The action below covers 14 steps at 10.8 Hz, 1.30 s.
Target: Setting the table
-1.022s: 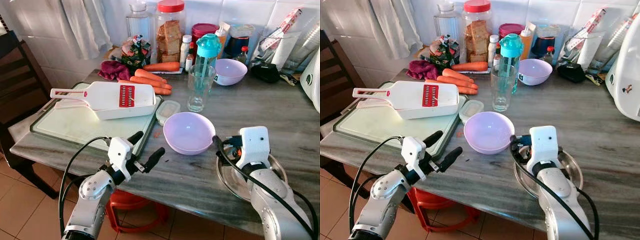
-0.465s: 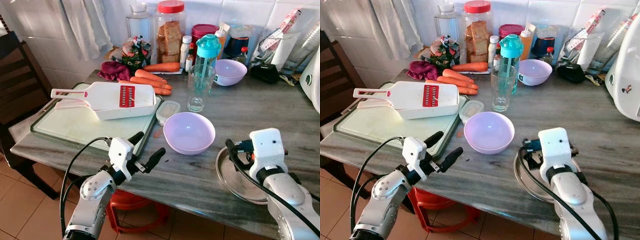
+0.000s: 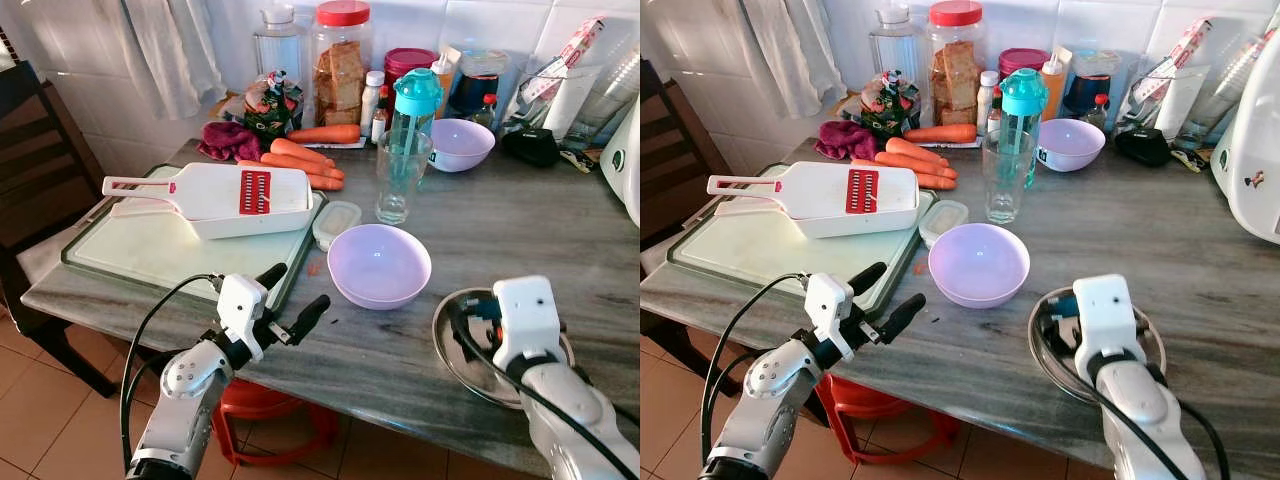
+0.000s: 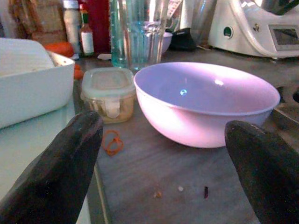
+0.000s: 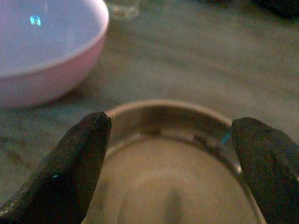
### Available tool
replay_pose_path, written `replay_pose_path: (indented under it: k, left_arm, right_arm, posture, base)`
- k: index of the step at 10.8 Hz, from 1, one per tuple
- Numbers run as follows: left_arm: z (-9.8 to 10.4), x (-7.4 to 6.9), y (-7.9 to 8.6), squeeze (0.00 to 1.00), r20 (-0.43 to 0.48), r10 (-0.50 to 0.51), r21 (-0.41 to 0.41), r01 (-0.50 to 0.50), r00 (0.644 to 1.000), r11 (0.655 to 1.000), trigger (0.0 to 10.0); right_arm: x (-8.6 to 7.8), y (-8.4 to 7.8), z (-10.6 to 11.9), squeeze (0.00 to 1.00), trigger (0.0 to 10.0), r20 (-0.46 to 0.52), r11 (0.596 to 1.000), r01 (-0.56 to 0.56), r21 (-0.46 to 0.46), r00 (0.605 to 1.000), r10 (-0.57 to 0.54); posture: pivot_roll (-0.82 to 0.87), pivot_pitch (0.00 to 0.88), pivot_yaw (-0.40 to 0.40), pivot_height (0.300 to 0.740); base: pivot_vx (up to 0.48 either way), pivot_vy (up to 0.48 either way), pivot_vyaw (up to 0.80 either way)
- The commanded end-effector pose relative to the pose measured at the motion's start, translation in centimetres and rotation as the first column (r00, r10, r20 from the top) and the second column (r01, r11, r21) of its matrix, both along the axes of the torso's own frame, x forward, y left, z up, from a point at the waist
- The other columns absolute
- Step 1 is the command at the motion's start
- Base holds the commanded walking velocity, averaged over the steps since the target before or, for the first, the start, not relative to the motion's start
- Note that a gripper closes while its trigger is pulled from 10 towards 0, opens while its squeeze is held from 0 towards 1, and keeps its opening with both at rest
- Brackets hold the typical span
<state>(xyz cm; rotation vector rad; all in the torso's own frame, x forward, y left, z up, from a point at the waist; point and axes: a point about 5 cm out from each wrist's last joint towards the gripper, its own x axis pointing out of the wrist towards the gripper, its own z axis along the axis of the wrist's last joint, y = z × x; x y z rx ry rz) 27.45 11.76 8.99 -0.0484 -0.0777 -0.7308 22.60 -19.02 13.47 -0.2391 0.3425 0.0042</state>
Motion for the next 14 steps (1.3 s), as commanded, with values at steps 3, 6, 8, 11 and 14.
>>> replay_pose_path:
  k: [3, 6, 8, 11, 14]
  left_arm:
    - [0.4, 0.1, 0.2, 0.0, 0.016, 0.004, 0.017, -0.004, 1.0, 1.0, 10.0]
    - [0.4, 0.2, 0.5, 0.0, 0.015, 0.003, 0.031, -0.003, 1.0, 1.0, 10.0]
    - [0.4, 0.2, 0.6, 0.0, 0.014, 0.003, 0.04, -0.003, 1.0, 0.999, 10.0]
    - [0.4, 0.1, 0.7, 0.0, 0.01, 0.001, 0.048, -0.002, 1.0, 0.999, 10.0]
    - [0.5, 0.1, 0.9, 0.0, 0.013, 0.005, 0.054, -0.005, 1.0, 0.999, 10.0]
  right_arm:
    - [-0.8, -0.1, -1.1, 0.96, 10.0, -0.074, 0.998, 0.038, 0.056, 0.997, -0.034]
    - [-0.3, 0.4, -2.3, 0.86, 10.0, -0.118, 0.993, 0.047, 0.111, 0.992, -0.034]
    - [-0.1, 0.8, -2.8, 0.82, 10.0, -0.141, 0.986, 0.062, 0.156, 0.989, -0.04]
    - [0.6, 2.2, -2.9, 0.78, 10.0, -0.143, 0.972, 0.05, 0.229, 0.99, -0.017]
    - [0.8, 2.9, -1.9, 0.77, 10.0, -0.082, 0.978, 0.008, 0.207, 0.997, 0.009]
  posture:
    - [-0.04, 0.047, 0.028, 0.74]
    - [-0.03, 0.048, 0.033, 0.74]
    - [-0.03, 0.052, 0.033, 0.74]
    - [-0.02, 0.056, 0.038, 0.74]
    - [-0.02, 0.058, 0.038, 0.74]
  base:
    - [0.0, 0.0, 0.0]
    - [0.0, 0.0, 0.0]
    - [0.0, 0.0, 0.0]
    - [0.0, 0.0, 0.0]
    - [0.0, 0.0, 0.0]
